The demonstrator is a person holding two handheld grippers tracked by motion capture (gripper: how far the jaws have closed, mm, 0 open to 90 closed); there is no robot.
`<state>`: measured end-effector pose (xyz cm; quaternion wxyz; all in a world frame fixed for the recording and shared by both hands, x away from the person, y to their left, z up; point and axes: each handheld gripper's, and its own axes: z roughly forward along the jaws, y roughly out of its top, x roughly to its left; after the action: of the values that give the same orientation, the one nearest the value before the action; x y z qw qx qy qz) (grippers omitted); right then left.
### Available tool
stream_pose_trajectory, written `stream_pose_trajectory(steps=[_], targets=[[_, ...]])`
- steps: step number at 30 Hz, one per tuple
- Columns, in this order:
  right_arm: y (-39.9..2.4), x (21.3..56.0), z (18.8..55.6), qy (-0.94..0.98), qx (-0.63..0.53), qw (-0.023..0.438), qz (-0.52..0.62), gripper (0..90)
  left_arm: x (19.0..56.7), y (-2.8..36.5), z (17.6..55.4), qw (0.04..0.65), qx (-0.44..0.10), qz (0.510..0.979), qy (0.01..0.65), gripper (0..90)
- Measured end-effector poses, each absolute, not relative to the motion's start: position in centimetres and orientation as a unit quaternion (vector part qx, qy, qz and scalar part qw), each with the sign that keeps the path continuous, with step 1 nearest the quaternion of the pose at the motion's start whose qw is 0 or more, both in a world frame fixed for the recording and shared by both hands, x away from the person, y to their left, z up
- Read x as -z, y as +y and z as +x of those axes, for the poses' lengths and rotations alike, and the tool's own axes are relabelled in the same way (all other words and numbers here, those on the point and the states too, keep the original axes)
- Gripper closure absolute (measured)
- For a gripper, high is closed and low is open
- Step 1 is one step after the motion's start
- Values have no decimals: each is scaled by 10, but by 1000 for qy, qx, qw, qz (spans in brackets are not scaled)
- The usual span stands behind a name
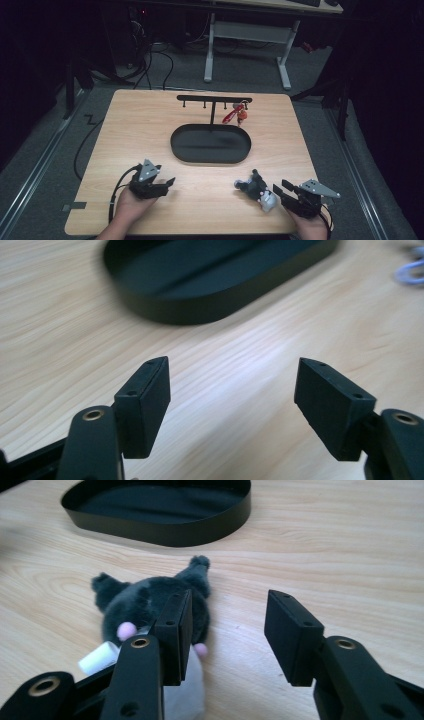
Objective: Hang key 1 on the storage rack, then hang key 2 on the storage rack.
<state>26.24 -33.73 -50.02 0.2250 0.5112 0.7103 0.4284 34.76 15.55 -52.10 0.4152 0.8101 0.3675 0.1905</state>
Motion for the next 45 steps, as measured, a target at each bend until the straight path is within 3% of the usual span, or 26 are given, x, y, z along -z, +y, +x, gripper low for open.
stream_pose_trajectory(steps=[8,10,20,29,45], targets=[[-344,499,271,718,-390,250,519,497,517,179,347,436,-169,798,380,289],[-349,501,271,711,-381,250,536,445,517,178,350,434,-171,801,376,289],[-351,504,280,719,-325,259,557,434,519,181,349,424,-175,806,374,279],[-340,493,301,757,-261,205,563,374,522,180,352,432,-163,805,372,278],[-334,468,321,795,-133,108,582,346,515,169,346,442,-164,816,336,277]])
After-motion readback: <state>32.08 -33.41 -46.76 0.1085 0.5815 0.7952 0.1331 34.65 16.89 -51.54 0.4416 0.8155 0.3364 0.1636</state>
